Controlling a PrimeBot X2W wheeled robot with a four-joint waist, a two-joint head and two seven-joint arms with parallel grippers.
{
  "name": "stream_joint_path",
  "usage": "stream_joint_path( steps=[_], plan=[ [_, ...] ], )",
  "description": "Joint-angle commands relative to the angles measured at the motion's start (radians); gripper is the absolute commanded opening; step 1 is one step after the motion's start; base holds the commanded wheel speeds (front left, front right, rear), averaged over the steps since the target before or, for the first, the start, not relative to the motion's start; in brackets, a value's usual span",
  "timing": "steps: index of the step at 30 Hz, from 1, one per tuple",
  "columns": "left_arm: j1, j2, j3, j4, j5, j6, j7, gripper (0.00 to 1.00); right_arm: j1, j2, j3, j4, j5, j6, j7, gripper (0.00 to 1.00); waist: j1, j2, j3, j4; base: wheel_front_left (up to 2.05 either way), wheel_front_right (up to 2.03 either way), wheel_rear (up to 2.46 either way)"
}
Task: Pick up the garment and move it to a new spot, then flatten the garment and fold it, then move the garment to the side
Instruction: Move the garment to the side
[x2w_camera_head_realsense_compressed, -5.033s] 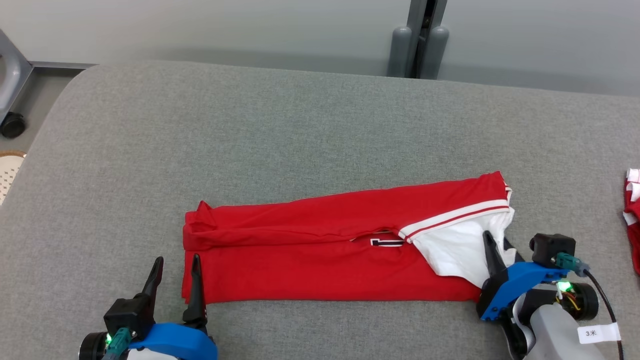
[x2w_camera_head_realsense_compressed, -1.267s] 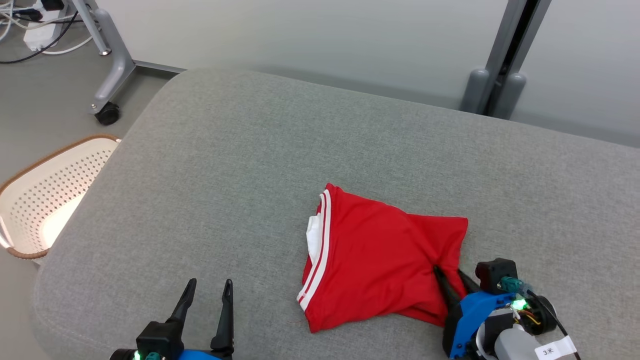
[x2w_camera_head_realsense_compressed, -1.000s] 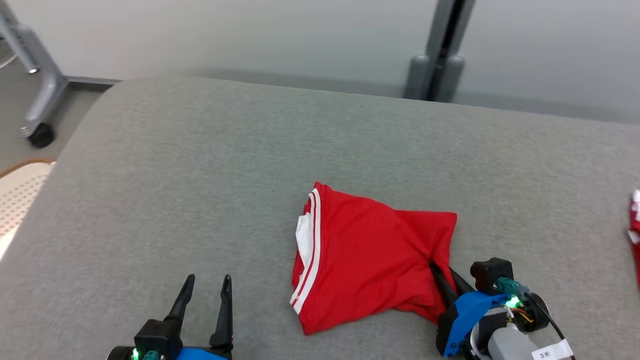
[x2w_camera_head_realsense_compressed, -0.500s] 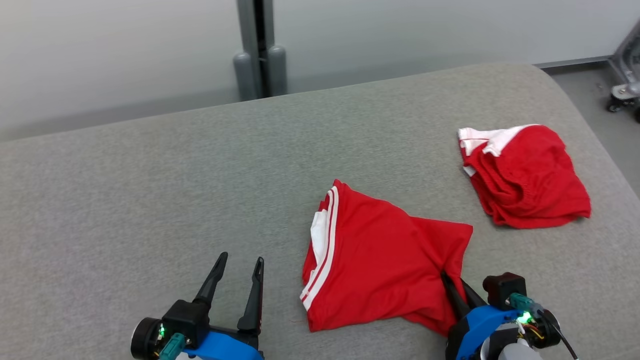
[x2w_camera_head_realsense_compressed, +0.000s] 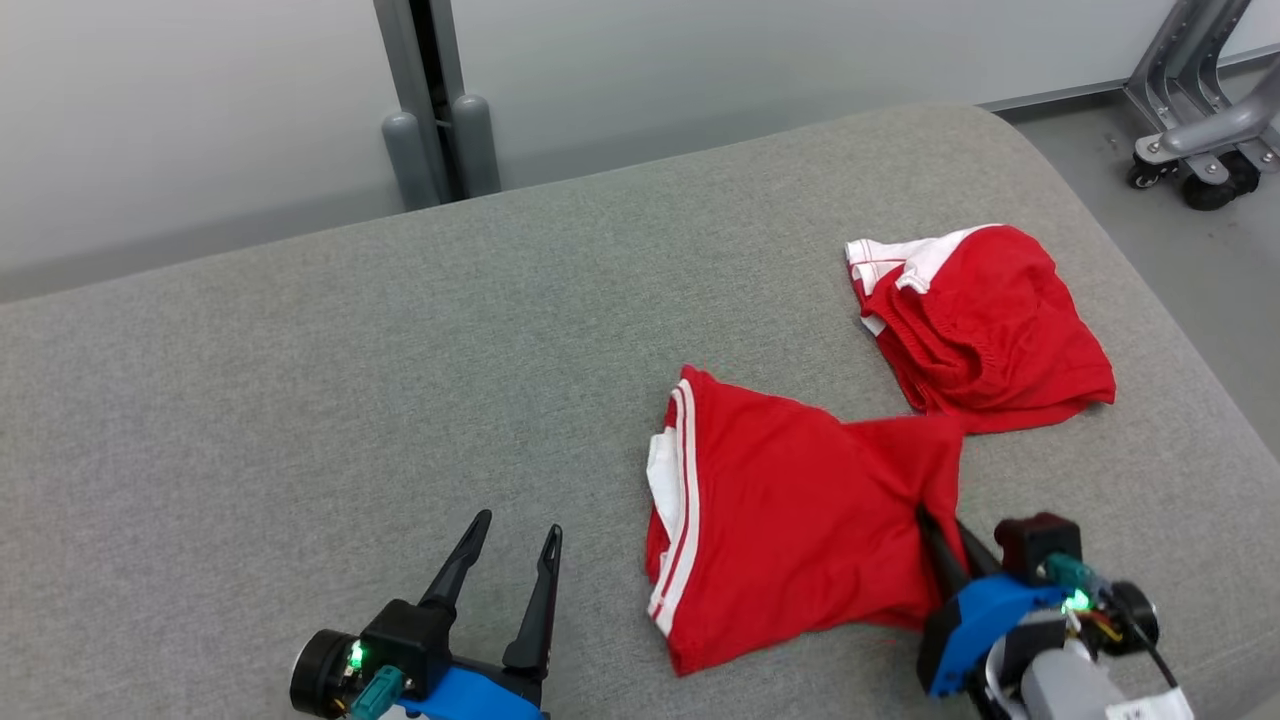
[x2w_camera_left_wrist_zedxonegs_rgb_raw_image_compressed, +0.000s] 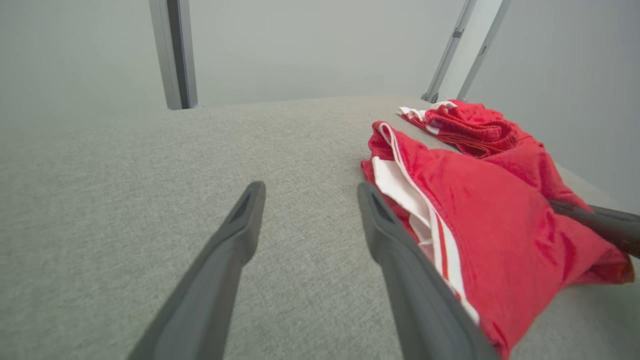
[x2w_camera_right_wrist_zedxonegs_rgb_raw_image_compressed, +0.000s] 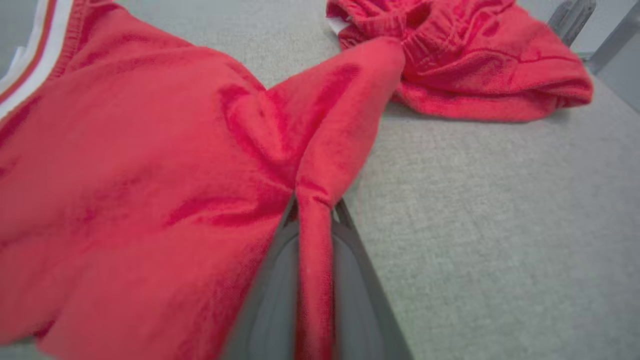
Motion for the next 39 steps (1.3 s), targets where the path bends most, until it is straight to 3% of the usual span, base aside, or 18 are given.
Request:
stream_joint_path(
  steps=[1, 6, 14, 15, 16, 22, 28, 32, 39],
  plan=[
    [-0.008, 0.009, 0.003, 0.003, 0.003, -0.001, -0.002, 1.00, -0.057, -0.011, -0.013, -0.018, -0.032, -0.001, 0.003, 0.00, 0.0000, 0.0000, 0.009, 0.011, 0.00, 0.00, 0.00],
    [-0.008, 0.026, 0.010, 0.010, 0.006, -0.001, -0.002, 1.00, -0.206, -0.079, -0.076, -0.047, -0.126, -0.001, 0.051, 0.00, 0.0000, 0.0000, 0.030, 0.039, 0.00, 0.00, 0.00],
    [-0.024, 0.031, 0.026, 0.012, 0.008, -0.001, -0.002, 1.00, -0.348, -0.209, -0.332, -0.063, -0.360, -0.001, 0.184, 0.00, 0.0000, 0.0000, 0.058, 0.101, 0.00, 0.00, 0.00],
    [-0.023, 0.031, 0.031, 0.012, 0.008, -0.001, -0.002, 1.00, -0.346, -0.218, -0.367, -0.067, -0.399, -0.001, 0.206, 0.34, 0.0000, 0.0000, 0.058, 0.106, 0.00, 0.00, 0.00],
    [-0.024, 0.030, 0.036, 0.012, 0.008, -0.001, -0.002, 1.00, -0.342, -0.218, -0.399, -0.073, -0.426, -0.001, 0.219, 1.00, 0.0000, 0.0000, 0.058, 0.112, 0.00, 0.00, 0.00],
    [-0.022, 0.024, 0.079, 0.012, 0.012, -0.001, -0.002, 1.00, -0.312, -0.141, -0.531, -0.118, -0.510, -0.001, 0.156, 1.00, 0.0000, 0.0000, 0.053, 0.127, 0.00, 0.00, 0.00],
    [-0.020, 0.018, 0.144, 0.008, 0.025, -0.001, -0.002, 1.00, -0.282, -0.042, -0.526, -0.115, -0.471, -0.001, 0.020, 1.00, 0.0000, 0.0000, 0.039, 0.148, 0.00, 0.00, 0.00],
    [-0.020, 0.011, 0.199, 0.005, 0.030, -0.001, -0.002, 1.00, -0.235, -0.009, -0.458, -0.152, -0.380, -0.001, -0.001, 1.00, 0.0000, 0.0000, 0.033, 0.180, 0.00, 0.00, 0.00],
    [-0.011, 0.001, 0.285, 0.003, 0.030, 0.007, -0.002, 1.00, -0.075, -0.007, -0.217, -0.288, -0.107, -0.001, -0.002, 1.00, 0.0000, 0.0000, 0.021, 0.255, 0.00, 0.00, 0.00]
  ],
)
